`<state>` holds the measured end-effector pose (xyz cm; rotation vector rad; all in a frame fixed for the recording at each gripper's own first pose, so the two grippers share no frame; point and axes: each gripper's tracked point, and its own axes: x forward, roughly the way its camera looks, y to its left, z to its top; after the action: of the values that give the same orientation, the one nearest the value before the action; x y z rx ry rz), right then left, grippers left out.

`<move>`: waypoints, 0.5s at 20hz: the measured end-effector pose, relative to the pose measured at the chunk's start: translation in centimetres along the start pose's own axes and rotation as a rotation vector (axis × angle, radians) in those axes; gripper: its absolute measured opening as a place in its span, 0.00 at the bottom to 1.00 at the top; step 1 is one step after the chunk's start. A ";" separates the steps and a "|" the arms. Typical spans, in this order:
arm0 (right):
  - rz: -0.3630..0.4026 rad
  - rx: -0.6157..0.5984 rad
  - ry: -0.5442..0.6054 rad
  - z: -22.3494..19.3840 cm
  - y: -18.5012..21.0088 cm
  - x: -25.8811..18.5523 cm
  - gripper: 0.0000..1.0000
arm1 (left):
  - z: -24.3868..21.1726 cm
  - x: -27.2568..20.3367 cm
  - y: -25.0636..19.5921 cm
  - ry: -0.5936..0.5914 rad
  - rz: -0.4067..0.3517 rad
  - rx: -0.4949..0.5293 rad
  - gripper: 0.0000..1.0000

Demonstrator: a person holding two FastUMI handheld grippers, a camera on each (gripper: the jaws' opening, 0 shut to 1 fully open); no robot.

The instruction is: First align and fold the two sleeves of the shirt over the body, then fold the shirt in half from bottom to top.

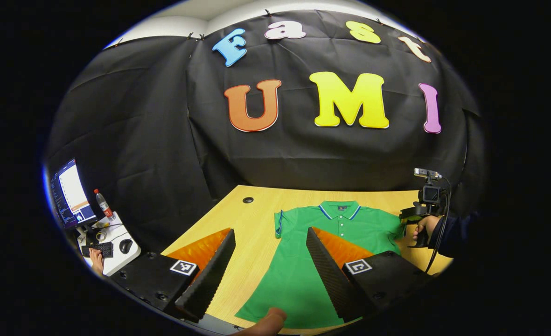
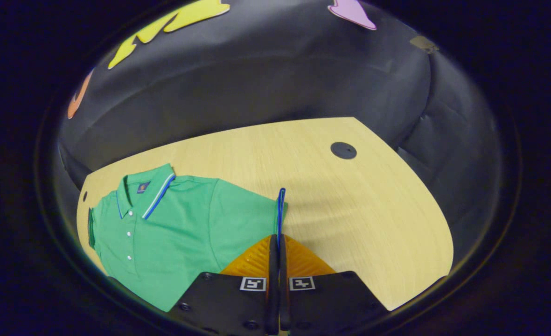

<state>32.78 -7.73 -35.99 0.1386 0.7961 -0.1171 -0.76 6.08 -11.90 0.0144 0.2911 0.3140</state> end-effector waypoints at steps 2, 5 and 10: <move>0.046 -0.077 -0.028 0.6 1.4 -0.5 0.04 | -0.3 0.0 0.5 0.007 0.006 -0.004 0.99; 0.187 -0.190 -0.096 1.8 5.1 -1.6 0.04 | -1.1 -0.3 1.5 0.025 0.023 -0.026 0.99; 0.351 -0.280 -0.101 0.5 11.4 -3.8 0.04 | -2.0 -0.6 1.6 0.047 0.038 -0.059 0.99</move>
<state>32.25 3.65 -32.02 0.0056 0.6690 0.3166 -2.33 7.38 -13.56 -0.0458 0.3282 0.3608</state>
